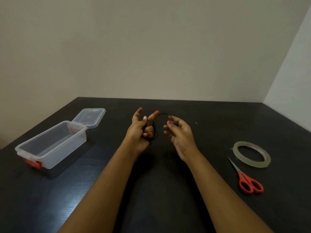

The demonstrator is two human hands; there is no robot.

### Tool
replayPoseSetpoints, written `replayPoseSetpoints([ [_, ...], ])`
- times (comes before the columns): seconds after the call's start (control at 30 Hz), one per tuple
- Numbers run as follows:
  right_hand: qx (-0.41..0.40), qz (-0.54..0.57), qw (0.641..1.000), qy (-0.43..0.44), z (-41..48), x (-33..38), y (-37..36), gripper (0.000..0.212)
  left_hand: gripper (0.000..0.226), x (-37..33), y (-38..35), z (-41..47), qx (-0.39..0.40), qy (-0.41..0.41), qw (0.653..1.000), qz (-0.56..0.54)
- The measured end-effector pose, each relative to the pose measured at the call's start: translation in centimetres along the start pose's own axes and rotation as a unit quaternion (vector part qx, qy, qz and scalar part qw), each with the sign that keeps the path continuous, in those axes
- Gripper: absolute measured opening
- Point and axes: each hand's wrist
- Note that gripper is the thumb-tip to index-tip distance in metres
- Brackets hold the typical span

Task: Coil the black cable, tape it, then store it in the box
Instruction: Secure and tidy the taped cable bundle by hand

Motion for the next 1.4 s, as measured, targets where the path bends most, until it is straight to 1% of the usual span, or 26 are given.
replayPoseSetpoints([
  [0.07,-0.024,-0.022,0.999,0.005,0.0,0.0,0.2,0.016,0.036,0.0,0.1,0.1,-0.012,-0.004,1.000,0.004],
  [0.13,-0.038,-0.088,0.995,0.006,-0.1,-0.2,0.3,0.015,0.036,0.1,0.1,0.1,-0.015,-0.001,1.000,0.012],
  [0.23,-0.021,-0.147,0.989,0.015,-0.2,-0.5,0.2,0.006,0.033,0.2,-0.3,0.0,-0.024,0.008,0.999,0.020],
  [0.33,-0.012,-0.165,0.986,0.032,-0.2,-0.7,0.1,0.012,0.034,0.3,-0.3,0.0,-0.024,0.023,0.999,0.011],
  [0.43,-0.060,-0.207,0.976,0.037,0.2,-0.9,0.5,0.020,0.033,0.3,-0.5,-0.1,0.000,0.046,0.999,0.010],
  [0.5,-0.069,-0.173,0.982,0.018,0.4,-1.0,0.8,0.019,0.031,0.3,-0.7,-0.3,0.027,0.055,0.998,0.012],
  [0.57,-0.032,-0.091,0.995,-0.026,0.4,-0.9,0.6,0.014,0.029,0.3,-0.9,-0.4,0.058,0.058,0.997,0.004],
  [0.6,-0.003,-0.071,0.996,-0.050,0.4,-0.9,0.4,0.016,0.028,0.3,-0.9,-0.4,0.071,0.057,0.996,-0.001],
  [0.7,0.076,-0.105,0.986,-0.101,0.2,-1.5,-0.3,0.023,0.030,0.2,-1.1,-0.5,0.092,0.049,0.994,-0.017],
  [0.77,0.120,-0.117,0.978,-0.125,0.0,-1.7,-0.6,0.020,0.032,0.0,-1.2,-0.7,0.100,0.038,0.994,-0.022],
  [0.87,0.182,-0.107,0.966,-0.151,-0.6,-1.2,-1.1,0.017,0.035,-0.1,-1.5,-0.8,0.105,0.020,0.994,-0.017],
  [0.93,0.196,-0.102,0.960,-0.174,-0.8,-0.8,-1.2,0.023,0.037,0.0,-1.6,-0.6,0.089,0.000,0.996,-0.007],
  [1.0,0.189,-0.100,0.958,-0.192,-0.8,-0.6,-1.1,0.030,0.040,0.0,-1.3,-0.4,0.057,-0.023,0.998,0.009],
  [1.03,0.182,-0.097,0.959,-0.195,-0.7,-0.5,-1.2,0.027,0.042,-0.1,-1.1,-0.3,0.040,-0.033,0.998,0.020],
  [1.1,0.164,-0.094,0.962,-0.197,-0.6,-0.1,-1.2,0.015,0.047,-0.4,-0.6,-0.2,0.008,-0.051,0.998,0.041],
  [1.17,0.158,-0.110,0.959,-0.210,-0.7,0.2,-1.0,0.015,0.052,-0.7,-0.3,-0.2,-0.021,-0.065,0.996,0.065],
  [1.27,0.206,-0.113,0.943,-0.237,-1.1,0.6,-1.1,0.012,0.057,-0.9,0.1,-0.3,-0.068,-0.077,0.986,0.133],
  [1.33,0.215,-0.100,0.943,-0.235,-1.3,0.5,-1.4,0.009,0.059,-1.0,0.5,-0.3,-0.089,-0.077,0.984,0.135],
  [1.4,0.190,-0.115,0.951,-0.217,-1.2,0.4,-1.4,0.007,0.062,-1.0,0.6,-0.4,-0.096,-0.074,0.984,0.127],
])
Point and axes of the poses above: each hand's wrist, its own z-axis towards the middle knuckle, its own y-axis out of the back of the hand, x = y × z, and after that the axes turned 14 degrees about x, right-handed
